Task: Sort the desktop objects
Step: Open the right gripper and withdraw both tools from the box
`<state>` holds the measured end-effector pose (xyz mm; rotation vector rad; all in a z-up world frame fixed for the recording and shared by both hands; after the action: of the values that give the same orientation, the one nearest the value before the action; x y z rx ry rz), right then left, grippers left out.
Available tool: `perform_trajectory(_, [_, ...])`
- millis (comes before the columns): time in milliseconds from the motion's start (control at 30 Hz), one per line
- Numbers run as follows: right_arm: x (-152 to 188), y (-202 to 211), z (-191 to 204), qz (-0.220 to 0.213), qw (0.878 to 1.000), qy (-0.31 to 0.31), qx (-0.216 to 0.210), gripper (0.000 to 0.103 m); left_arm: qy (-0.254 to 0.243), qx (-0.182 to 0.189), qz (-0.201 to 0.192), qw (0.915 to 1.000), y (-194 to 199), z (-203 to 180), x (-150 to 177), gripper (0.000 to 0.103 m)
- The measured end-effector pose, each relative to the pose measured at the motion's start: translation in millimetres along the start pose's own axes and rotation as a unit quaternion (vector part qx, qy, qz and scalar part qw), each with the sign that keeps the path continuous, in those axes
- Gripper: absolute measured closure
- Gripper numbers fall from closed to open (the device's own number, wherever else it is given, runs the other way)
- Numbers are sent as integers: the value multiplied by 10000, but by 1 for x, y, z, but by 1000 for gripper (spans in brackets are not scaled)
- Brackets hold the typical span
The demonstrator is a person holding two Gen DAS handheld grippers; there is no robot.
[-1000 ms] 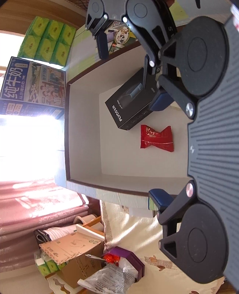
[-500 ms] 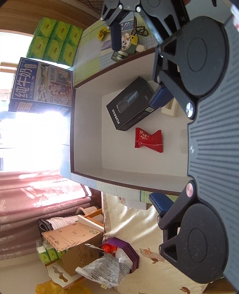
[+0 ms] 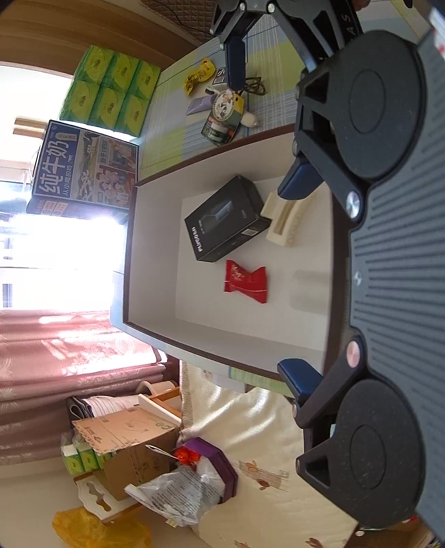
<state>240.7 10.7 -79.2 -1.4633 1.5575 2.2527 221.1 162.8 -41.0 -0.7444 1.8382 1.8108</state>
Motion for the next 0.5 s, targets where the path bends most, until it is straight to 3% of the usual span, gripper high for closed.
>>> perform_trajectory(500, [38, 28, 10, 233, 9988, 125, -416, 2, 266, -138, 267, 9992, 31, -18, 47, 5])
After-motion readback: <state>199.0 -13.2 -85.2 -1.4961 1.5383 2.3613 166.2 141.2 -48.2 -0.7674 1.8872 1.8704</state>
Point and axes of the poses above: each gripper's, at about its wrist camera, not at the fingertips, and y roughly against the way its jaws point, z to its left, x to its underside, the point moved 4 cm from there along -y, roughly the way its jaws point, and after that the axes turned 3 degrees about y, right-handed, at the moved point
